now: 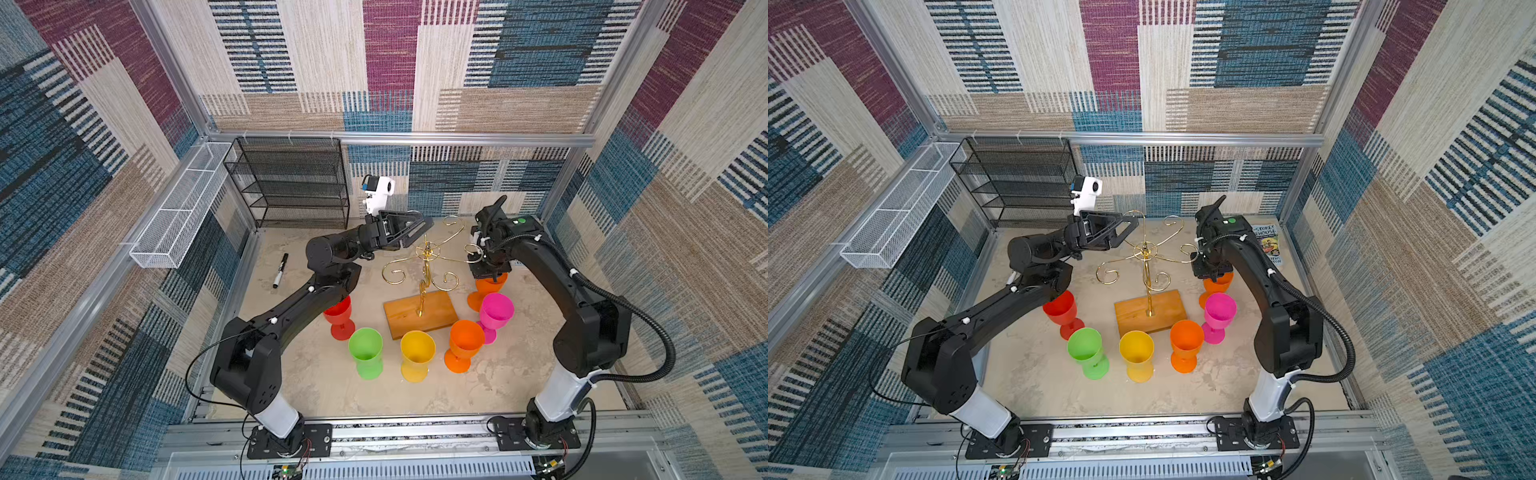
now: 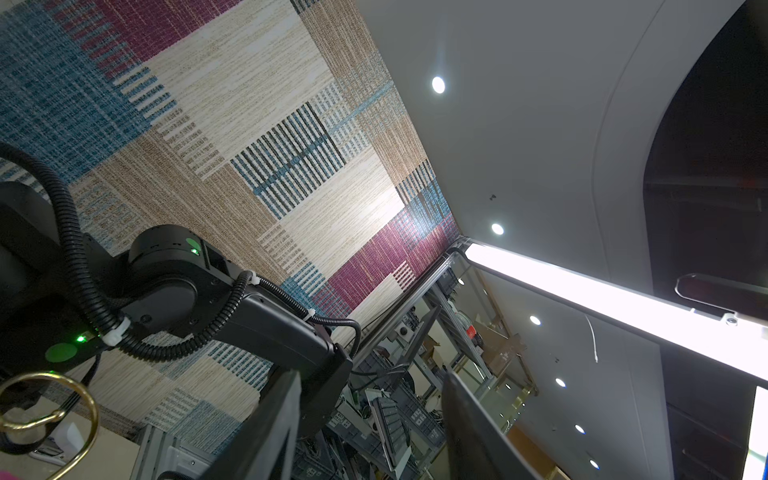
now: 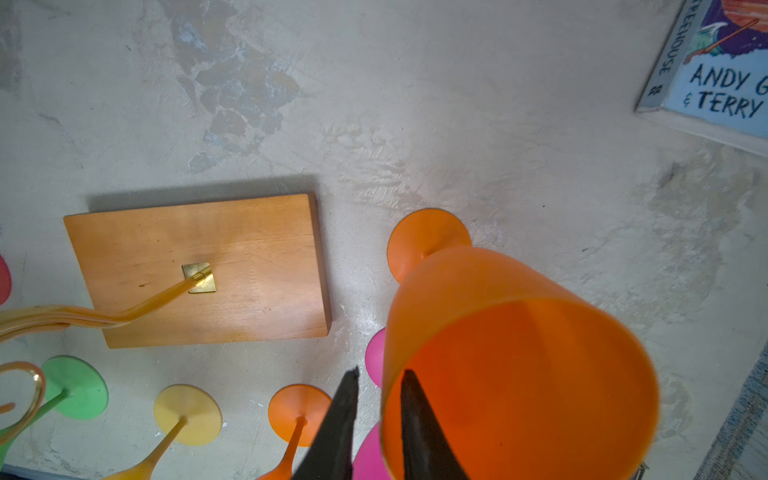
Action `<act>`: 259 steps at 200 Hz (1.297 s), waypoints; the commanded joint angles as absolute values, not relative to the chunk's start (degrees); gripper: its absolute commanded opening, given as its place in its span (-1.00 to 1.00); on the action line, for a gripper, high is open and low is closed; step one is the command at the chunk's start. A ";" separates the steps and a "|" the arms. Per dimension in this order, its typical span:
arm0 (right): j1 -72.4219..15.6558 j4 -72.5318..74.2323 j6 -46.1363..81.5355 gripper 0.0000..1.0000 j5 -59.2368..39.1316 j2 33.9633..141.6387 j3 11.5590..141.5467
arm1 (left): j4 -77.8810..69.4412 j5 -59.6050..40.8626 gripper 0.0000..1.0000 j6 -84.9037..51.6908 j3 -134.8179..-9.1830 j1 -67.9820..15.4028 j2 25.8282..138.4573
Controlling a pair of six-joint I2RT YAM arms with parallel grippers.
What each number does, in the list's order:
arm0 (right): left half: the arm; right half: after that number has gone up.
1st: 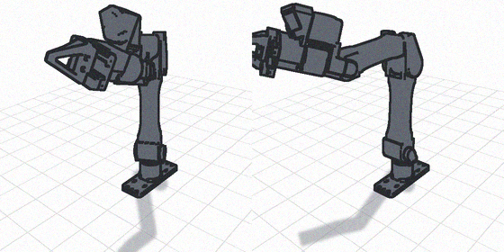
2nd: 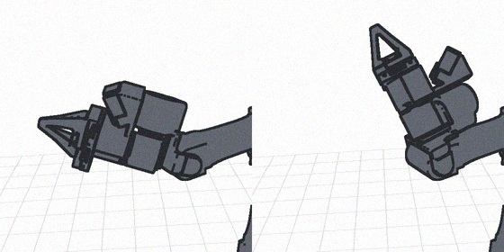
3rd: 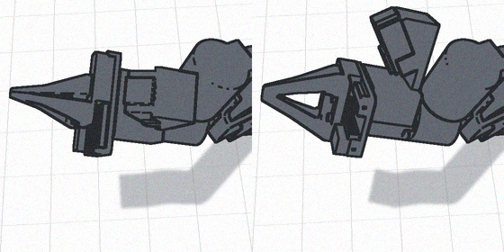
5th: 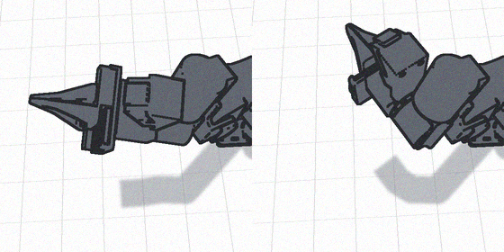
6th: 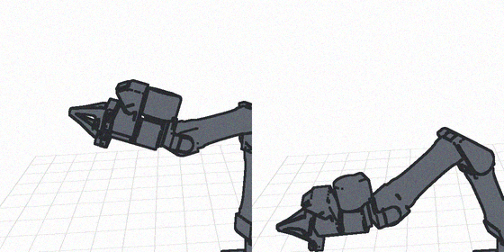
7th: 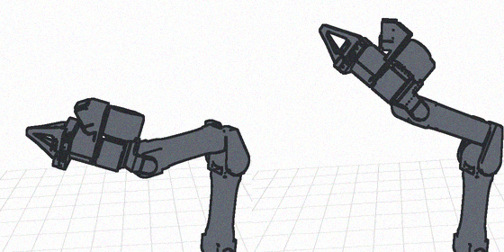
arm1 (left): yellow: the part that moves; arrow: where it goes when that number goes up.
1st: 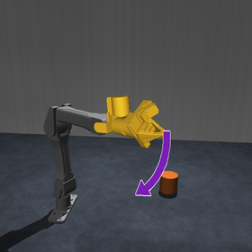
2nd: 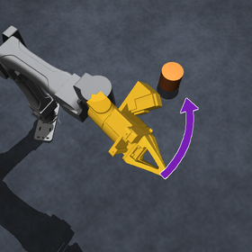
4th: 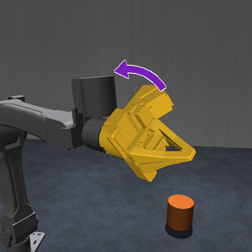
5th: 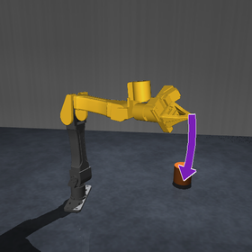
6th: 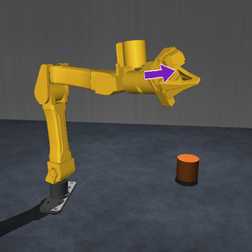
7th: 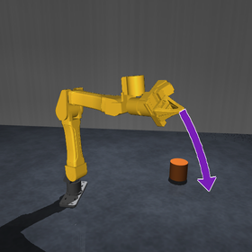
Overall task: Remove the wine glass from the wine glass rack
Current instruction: 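Open and lift the right gripper off the orange glass while the left arm withdraws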
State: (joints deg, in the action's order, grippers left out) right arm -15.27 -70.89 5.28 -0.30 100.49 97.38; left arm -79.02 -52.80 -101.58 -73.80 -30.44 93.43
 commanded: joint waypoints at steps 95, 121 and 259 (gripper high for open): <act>-9.51 -50.28 10.70 -0.28 8.08 76.24 88.85 | -67.21 -54.44 0.30 -88.26 -73.42 -20.15 88.61; -8.15 -35.37 10.76 -0.07 12.69 64.30 76.73 | -47.37 -54.75 0.32 -72.64 -73.32 -13.18 81.56; -7.75 13.29 6.42 0.39 29.44 51.20 36.51 | -16.63 17.38 0.91 1.89 -43.19 -8.61 69.44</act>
